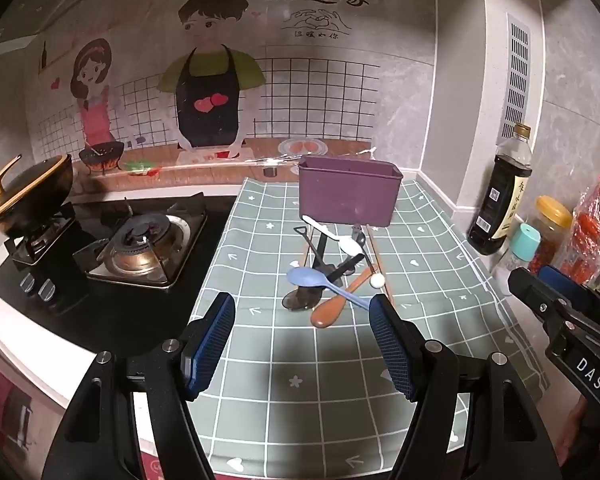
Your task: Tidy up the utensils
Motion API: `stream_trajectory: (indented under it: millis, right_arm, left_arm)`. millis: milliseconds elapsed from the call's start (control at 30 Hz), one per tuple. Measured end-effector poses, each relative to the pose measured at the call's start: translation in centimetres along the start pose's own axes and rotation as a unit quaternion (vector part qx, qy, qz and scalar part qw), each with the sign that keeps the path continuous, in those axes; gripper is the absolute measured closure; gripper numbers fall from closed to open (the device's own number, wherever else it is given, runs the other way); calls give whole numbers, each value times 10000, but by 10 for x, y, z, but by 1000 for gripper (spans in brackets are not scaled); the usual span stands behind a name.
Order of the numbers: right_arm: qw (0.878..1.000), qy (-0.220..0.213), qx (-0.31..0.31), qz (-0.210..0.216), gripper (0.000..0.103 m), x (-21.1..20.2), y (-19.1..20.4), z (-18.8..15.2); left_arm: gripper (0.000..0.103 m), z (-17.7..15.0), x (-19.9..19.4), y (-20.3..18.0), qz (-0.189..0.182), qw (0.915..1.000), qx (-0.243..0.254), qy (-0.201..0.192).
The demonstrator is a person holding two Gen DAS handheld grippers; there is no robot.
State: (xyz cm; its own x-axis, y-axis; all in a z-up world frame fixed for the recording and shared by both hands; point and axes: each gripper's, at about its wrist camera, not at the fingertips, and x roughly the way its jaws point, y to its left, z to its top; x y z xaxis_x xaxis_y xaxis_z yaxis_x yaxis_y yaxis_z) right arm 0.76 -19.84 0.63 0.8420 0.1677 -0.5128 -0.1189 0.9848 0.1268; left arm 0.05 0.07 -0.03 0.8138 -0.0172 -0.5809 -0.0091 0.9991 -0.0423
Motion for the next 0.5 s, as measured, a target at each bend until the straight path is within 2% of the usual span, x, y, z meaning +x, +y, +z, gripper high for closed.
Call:
stream_trajectory:
  millis: [500]
  right_arm:
    - [9999, -57, -96, -49, 52, -5, 5, 1]
  left_arm:
    - [33, -3, -6, 3, 66, 9999, 82, -127]
